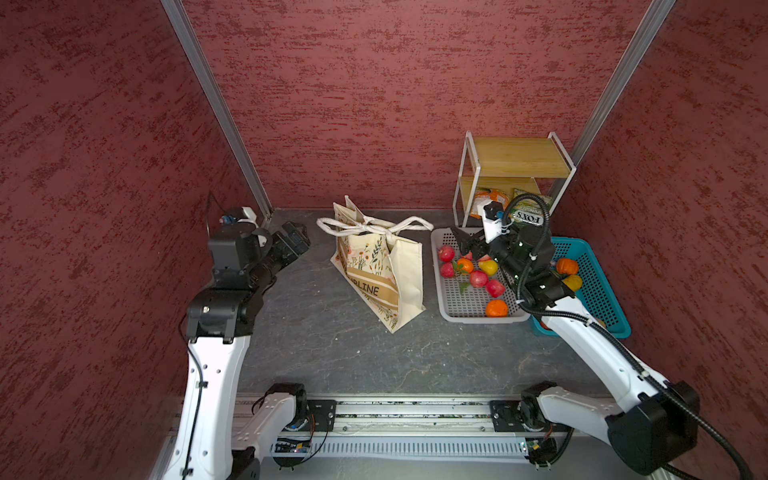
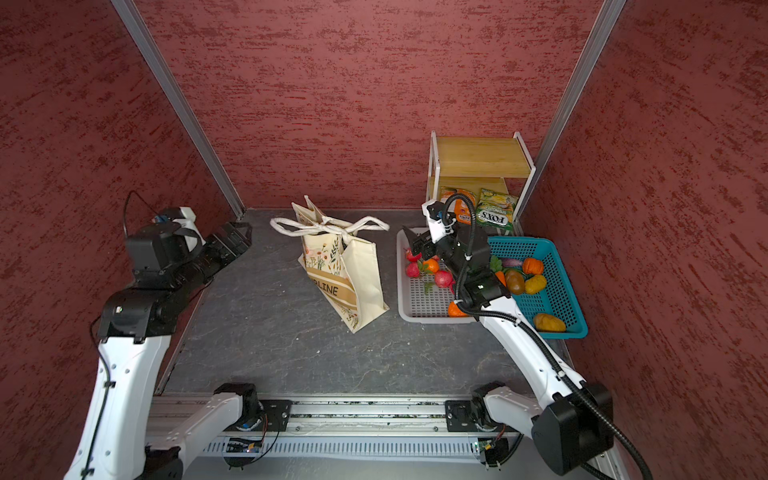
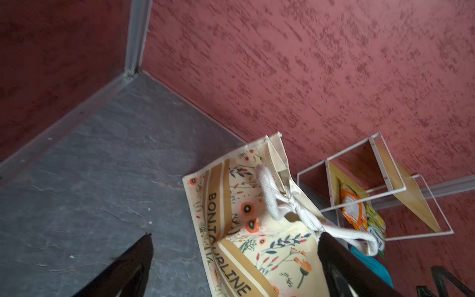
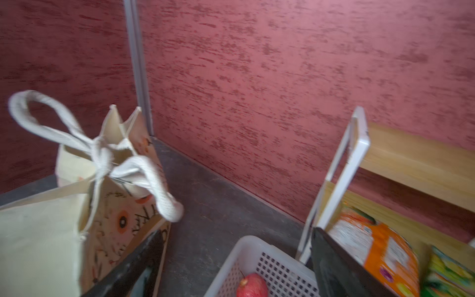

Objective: Place the food into the grocery bag and tie it

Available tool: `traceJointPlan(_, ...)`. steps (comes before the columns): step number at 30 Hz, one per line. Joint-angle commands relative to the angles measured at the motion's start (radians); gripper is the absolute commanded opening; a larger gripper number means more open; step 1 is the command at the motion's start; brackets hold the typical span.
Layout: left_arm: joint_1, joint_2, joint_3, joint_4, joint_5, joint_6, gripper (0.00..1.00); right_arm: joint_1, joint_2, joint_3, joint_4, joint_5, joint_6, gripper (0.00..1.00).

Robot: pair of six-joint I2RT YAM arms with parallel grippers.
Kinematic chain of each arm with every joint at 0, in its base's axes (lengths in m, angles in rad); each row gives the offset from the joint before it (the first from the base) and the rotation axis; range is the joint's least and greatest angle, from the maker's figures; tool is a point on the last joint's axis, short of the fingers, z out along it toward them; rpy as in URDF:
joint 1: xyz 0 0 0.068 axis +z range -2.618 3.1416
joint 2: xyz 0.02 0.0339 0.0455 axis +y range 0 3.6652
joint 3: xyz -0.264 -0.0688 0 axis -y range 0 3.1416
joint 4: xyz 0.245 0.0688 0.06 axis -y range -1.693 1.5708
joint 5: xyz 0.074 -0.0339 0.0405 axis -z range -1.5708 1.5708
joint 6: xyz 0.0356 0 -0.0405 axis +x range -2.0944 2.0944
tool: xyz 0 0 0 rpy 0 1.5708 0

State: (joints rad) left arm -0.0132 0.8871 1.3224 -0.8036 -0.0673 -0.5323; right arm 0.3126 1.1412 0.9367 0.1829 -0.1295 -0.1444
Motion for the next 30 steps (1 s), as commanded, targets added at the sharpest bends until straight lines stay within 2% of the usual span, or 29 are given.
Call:
traceJointPlan(1, 0.006, -0.045, -0.136, 0.173, -0.276, 0.093, 1.0, -0.056, -0.042, -0.086, 0.117, 0.205, 0.133, 0.87)
traceJointPlan(7, 0.008, -0.114, -0.397, 0.45, -0.425, 0.238, 1.0, -0.134, -0.109, -0.283, 0.253, 0.418, 0.219, 0.84)
traceJointPlan(10, 0.028, -0.102, -0.485, 0.523, -0.454, 0.273, 1.0, -0.2, -0.115, -0.356, 0.255, 0.43, 0.28, 0.84)
traceJointPlan(12, 0.068, -0.083, -0.545, 0.566, -0.433, 0.262, 1.0, -0.247, -0.112, -0.402, 0.263, 0.403, 0.307, 0.85)
traceJointPlan(17, 0.176, -0.028, -0.694, 0.656, -0.295, 0.201, 1.0, -0.302, -0.093, -0.518, 0.395, 0.422, 0.242, 0.88)
traceJointPlan(22, 0.181, 0.002, -0.794, 0.776, -0.229, 0.221, 1.0, -0.329, -0.011, -0.594, 0.54, 0.422, 0.256, 0.91)
traceJointPlan(26, 0.182, 0.038, -0.851, 0.845, -0.224, 0.217, 1.0, -0.328, 0.098, -0.628, 0.654, 0.395, 0.256, 0.92)
traceJointPlan(30, 0.182, 0.063, -0.884, 0.901, -0.207, 0.229, 1.0, -0.332, 0.181, -0.681, 0.795, 0.425, 0.25, 0.94)
